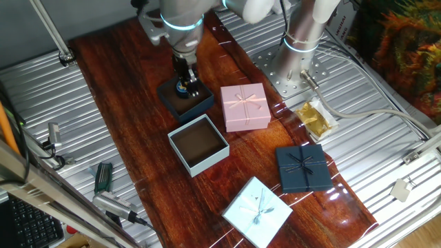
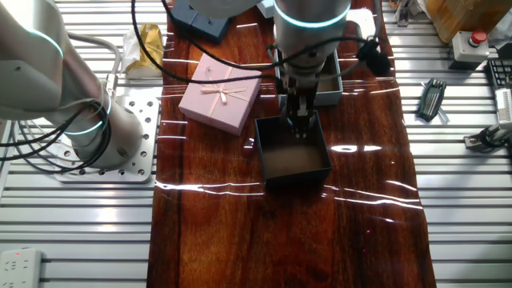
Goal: Move an object from one box to another
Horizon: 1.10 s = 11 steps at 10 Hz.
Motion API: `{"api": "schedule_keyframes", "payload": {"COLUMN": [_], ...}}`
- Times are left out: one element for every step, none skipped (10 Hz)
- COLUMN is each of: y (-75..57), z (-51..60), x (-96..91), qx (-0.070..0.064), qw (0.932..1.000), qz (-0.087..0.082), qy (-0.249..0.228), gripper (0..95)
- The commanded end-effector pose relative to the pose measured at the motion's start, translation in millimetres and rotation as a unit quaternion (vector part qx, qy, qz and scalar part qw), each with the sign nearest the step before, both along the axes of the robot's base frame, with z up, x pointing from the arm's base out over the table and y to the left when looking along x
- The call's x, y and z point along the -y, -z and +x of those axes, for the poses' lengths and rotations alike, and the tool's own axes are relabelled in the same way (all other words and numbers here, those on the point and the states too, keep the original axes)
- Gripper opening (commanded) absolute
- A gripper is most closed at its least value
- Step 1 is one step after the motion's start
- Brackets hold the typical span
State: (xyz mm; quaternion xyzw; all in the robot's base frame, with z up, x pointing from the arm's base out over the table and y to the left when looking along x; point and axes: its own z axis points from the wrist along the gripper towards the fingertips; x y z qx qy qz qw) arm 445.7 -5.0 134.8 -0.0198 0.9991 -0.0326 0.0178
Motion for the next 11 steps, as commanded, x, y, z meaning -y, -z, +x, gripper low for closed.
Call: {"api": "schedule_keyframes", "payload": {"y": [0.9, 0.6, -1.3, -3.3, -8.1, -11.8, -13.6, -15.5, -16.9, -17.3, -16.9], "z": [3.7, 6.7, 10.7, 13.7, 22.0, 29.3, 36.1, 43.5, 49.4, 53.3, 55.1], "x": [-15.4, -21.4, -26.2, -29.2, -37.3, -45.6, -52.6, -60.7, -68.5, -75.8, -81.6], "qx": [-0.004, -0.004, -0.003, -0.002, -0.002, -0.004, -0.004, -0.004, -0.006, -0.005, -0.005], "qw": [1.0000, 1.0000, 1.0000, 1.0000, 1.0000, 1.0000, 0.9999, 0.9998, 0.9998, 0.9997, 0.9995], "qz": [0.002, 0.003, 0.001, 0.002, 0.004, 0.004, 0.005, 0.007, 0.009, 0.010, 0.010], "qy": [0.002, 0.002, 0.001, 0.001, 0.004, 0.008, 0.012, 0.015, 0.020, 0.024, 0.028], "gripper": [0.0, 0.0, 0.0, 0.0, 0.0, 0.0, 0.0, 0.0, 0.0, 0.0, 0.0]}}
